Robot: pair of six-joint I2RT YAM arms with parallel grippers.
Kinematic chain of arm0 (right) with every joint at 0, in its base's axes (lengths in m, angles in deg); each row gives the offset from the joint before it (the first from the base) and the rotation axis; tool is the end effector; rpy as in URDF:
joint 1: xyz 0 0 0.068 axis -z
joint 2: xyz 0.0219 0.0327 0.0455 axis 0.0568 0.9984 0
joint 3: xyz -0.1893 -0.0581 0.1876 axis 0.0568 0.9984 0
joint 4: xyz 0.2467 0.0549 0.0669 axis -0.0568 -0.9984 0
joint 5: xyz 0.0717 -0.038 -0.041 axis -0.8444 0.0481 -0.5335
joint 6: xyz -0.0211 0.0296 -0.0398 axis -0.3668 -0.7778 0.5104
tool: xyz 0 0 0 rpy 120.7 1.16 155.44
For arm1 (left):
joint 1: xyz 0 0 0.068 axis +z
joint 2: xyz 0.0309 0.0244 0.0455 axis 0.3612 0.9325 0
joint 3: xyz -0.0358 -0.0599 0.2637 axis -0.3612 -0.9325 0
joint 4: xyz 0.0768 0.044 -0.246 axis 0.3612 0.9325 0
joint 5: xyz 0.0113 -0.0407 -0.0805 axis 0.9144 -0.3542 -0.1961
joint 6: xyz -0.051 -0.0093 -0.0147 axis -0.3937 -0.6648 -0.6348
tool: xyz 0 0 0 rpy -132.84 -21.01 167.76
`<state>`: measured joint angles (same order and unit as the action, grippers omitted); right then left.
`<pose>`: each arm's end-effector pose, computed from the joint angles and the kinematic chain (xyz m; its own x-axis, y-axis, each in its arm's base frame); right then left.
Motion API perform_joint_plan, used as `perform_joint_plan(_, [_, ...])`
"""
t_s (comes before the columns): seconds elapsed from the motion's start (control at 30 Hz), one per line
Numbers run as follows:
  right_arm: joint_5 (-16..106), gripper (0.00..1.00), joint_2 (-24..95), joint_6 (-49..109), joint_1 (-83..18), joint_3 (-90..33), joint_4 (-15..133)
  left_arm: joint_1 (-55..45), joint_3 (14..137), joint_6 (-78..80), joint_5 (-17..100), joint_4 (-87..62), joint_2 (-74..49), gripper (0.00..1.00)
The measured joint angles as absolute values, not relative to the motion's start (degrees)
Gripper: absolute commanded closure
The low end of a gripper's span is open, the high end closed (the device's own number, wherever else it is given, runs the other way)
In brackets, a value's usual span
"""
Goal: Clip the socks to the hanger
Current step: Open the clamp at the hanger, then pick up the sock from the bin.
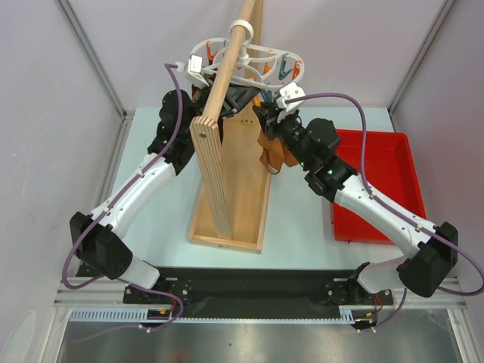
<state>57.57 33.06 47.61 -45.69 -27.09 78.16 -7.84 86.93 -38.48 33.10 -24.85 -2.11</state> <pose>0.2393 0.2149 0.4406 0.2939 0.0201 -0.9556 -0.5696 0.8065 -0.1582 0.3020 -0.1790 0.4518 -0.4348 -0.6157 -0.6571 0.5905 0.3560 -0.7243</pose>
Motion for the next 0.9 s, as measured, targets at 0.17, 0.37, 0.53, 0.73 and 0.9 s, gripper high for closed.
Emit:
perform_joint_plan(0.17, [57.59,0.70,32.69,47.46,-45.56,-27.03,78.07,-7.95,86.95,-37.48,32.79,-26.67,-1.69,0.98])
perform_joint_plan(0.37, [58.73,0.26,30.09,44.51,-45.56,-27.03,72.06,-8.13,87.04,-36.54,32.97,-26.91,-1.69,1.00])
perform_joint_plan(0.53, [62.05,0.30,23.11,40.77,-43.55,-27.05,60.54,-8.13,87.04,-35.92,32.99,-26.58,-1.69,1.00])
perform_joint_plan(0.73, [63.84,0.40,9.23,34.17,-25.28,-24.66,50.73,-8.13,86.91,-36.08,32.84,-26.95,-1.69,1.00])
perform_joint_plan(0.9, [59.07,0.44,6.90,30.23,-4.82,-16.97,49.92,-8.19,85.62,-36.54,32.77,-29.03,-1.71,1.00])
